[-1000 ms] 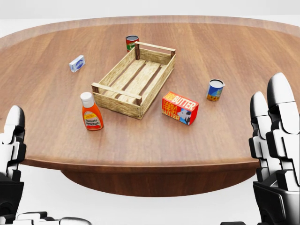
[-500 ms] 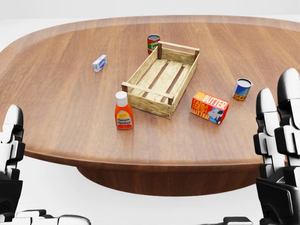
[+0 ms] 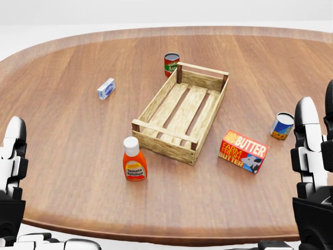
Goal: Pick up the butter and put it in the tray.
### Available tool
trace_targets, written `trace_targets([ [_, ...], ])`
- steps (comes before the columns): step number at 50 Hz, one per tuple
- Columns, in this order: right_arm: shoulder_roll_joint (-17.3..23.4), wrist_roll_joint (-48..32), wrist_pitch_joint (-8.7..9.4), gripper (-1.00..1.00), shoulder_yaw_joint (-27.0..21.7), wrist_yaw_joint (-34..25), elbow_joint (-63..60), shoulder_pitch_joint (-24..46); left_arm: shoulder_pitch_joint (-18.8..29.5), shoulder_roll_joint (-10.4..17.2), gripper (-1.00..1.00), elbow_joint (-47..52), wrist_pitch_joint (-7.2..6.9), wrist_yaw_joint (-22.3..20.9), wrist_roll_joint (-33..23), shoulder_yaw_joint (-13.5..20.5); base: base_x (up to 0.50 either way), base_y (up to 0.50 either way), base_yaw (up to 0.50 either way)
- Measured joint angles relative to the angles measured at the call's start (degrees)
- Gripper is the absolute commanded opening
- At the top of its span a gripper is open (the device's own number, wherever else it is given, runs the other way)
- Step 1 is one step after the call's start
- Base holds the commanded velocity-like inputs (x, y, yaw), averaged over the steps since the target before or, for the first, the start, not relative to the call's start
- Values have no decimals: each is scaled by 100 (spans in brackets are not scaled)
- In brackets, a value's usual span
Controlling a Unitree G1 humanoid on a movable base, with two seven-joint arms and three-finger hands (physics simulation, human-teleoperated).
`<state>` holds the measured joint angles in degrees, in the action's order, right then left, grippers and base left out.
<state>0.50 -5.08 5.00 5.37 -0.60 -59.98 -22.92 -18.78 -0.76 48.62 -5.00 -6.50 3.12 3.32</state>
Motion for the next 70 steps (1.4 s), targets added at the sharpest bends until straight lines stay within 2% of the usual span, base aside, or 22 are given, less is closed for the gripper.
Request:
trace_targets([
  [50, -38, -74, 0, 100, -111, 9, 252, 111, -7, -7, 100, 54, 0, -11, 2, 13, 50, -1, 0],
  [56, -54, -77, 0, 100, -163, 14, 257, 102, 5, -3, 100, 43, 0, -11, 4, 20, 0, 0, 0],
  [65, -88, -126, 0, 100, -526, -211, 250, -8, 25, -2, 100, 5, 0, -13, -1, 34, 0, 0, 0],
  [70, -137, -233, 0, 100, -1021, -565, 215, -19, 26, -2, 100, -7, 0, -15, -1, 43, 0, 0, 0],
])
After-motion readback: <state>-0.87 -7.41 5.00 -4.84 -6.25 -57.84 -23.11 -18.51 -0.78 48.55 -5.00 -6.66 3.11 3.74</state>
